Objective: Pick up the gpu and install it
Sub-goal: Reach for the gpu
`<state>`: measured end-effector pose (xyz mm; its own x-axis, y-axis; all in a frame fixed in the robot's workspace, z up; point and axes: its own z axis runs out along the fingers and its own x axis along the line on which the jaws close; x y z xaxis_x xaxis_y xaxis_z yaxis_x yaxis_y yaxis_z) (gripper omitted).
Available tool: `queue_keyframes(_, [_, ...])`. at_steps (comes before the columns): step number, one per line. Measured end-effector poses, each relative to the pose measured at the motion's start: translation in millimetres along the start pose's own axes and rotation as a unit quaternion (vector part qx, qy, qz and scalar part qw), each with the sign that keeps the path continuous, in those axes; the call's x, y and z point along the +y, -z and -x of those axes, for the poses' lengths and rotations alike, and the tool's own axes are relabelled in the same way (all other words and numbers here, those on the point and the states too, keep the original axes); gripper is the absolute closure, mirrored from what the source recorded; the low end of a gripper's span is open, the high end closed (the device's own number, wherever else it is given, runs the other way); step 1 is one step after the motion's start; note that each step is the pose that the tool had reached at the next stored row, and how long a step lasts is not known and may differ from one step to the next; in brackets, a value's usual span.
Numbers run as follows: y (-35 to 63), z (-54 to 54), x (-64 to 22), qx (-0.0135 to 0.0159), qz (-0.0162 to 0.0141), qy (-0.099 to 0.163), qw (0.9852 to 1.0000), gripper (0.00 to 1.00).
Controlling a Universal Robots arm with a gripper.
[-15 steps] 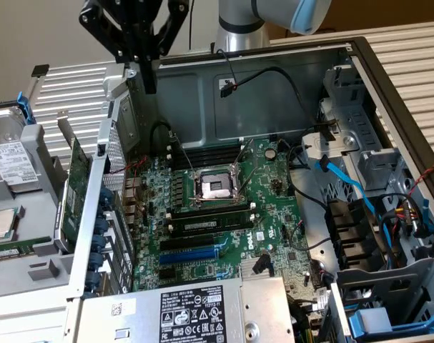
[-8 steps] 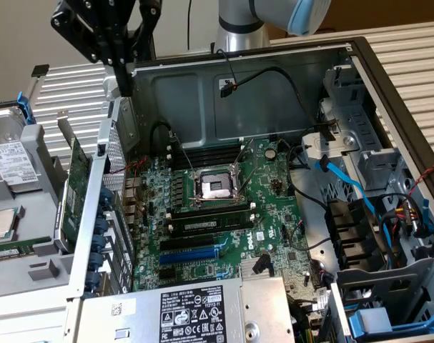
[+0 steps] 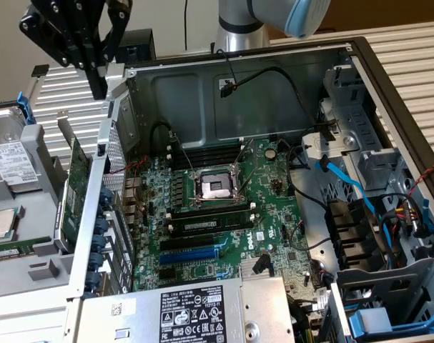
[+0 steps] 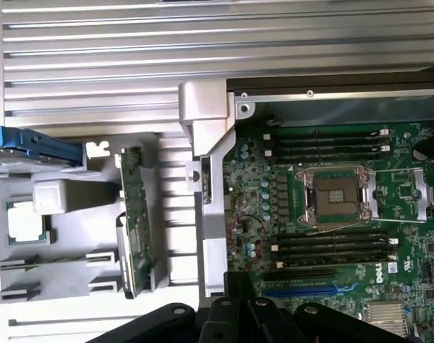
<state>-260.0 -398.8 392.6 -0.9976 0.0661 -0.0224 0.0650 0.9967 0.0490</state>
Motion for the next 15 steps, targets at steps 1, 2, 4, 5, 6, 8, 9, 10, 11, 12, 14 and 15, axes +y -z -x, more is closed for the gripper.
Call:
queue_keyframes(1, [0.1, -4.1, -0.3, 0.0001, 0.0000, 0.001, 1.0000, 0.89])
queue_keyframes(2, [0.2, -8.2, -0.5, 0.0001, 0.0000, 0.001, 1.0000, 0.89])
queue_keyframes(4, [0.4, -17.2, -1.2, 0.0001, 0.0000, 0.002, 1.0000, 0.89])
queue_keyframes(5, [0.5, -21.6, -1.4, 0.0001, 0.0000, 0.002, 1.0000, 0.89])
queue_keyframes(6, [0.7, -26.2, -1.7, 0.0001, 0.0000, 0.002, 1.0000, 0.89])
queue_keyframes(8, [0.8, -35.3, -2.3, 0.0001, 0.0001, 0.002, 1.0000, 0.89])
queue_keyframes(9, [0.9, -39.7, -2.6, 0.0001, 0.0002, 0.002, 1.0000, 0.89])
queue_keyframes(10, [1.0, -44.3, -2.9, 0.0001, 0.0003, 0.002, 1.0000, 0.89])
queue_keyframes(11, [1.0, -48.8, -3.2, 0.0001, 0.0004, 0.002, 1.0000, 0.89])
queue_keyframes(12, [0.9, -53.4, -3.5, 0.0002, 0.0004, 0.002, 1.0000, 0.89])
queue_keyframes(14, [0.2, -62.7, -4.2, 0.0001, 0.0005, 0.002, 1.0000, 0.89])
queue_keyframes(15, [-0.1, -67.2, -4.5, 0.0001, 0.0006, 0.002, 1.0000, 0.89])
